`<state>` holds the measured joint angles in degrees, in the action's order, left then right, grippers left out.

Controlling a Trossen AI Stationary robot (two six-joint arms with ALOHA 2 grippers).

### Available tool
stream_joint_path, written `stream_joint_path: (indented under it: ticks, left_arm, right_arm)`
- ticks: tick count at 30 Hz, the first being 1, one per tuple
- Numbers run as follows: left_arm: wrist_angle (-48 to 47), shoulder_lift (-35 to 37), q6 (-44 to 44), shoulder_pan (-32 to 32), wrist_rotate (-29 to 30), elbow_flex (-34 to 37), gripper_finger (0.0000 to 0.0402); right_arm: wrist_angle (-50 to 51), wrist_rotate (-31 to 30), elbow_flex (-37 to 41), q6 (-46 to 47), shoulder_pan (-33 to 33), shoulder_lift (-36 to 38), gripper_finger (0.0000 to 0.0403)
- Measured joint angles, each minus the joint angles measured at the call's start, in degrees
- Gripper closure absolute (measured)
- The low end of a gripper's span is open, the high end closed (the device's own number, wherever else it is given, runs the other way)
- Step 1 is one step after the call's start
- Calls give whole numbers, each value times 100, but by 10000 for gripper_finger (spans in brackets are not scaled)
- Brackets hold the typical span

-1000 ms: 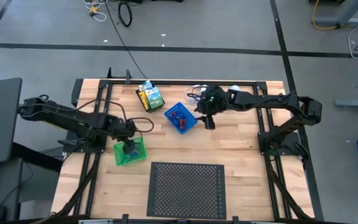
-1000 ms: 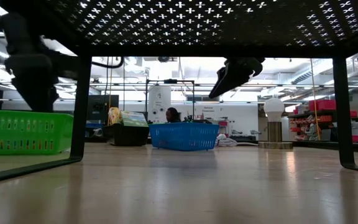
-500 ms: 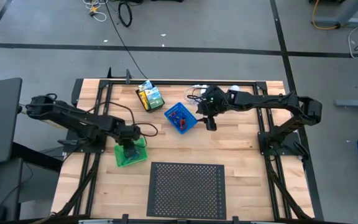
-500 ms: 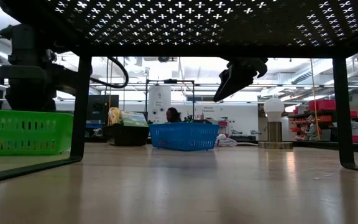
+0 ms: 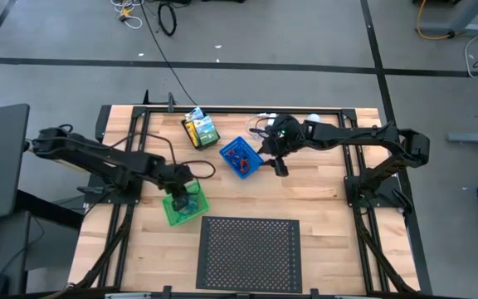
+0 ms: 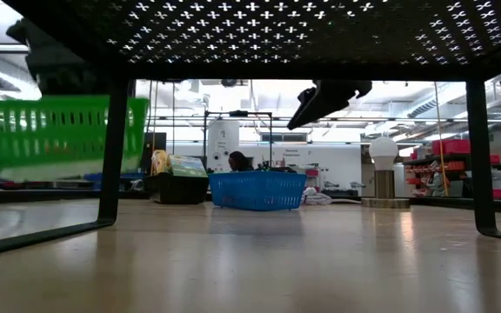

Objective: Pick & Place Office Desk Supplies
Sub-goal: Put the green bin on the shelf

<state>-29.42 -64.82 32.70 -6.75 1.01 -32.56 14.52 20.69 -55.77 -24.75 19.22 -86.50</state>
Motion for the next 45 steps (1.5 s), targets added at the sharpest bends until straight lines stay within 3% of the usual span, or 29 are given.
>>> stream_joint_path:
  ticks: [6,15,20,35,45]
  left_arm:
    - [-1114,210,174,-4,-93,-493,398]
    - [-2739,210,197,75,61,-1920,399]
    - [-3049,109,246,83,56,-2619,399]
    - [-3073,-1795,-315,-678,23,-4663,399]
    - [-2958,-2866,-674,-1091,-224,-5446,400]
  right_arm:
    - [-184,35,0,-11,-8,0,197]
    - [-255,35,0,-9,-13,0,197]
    - [-352,101,0,-16,-13,0,197]
    - [-317,119,0,-20,-13,0,197]
    - [-302,-107,0,-97,0,0,197]
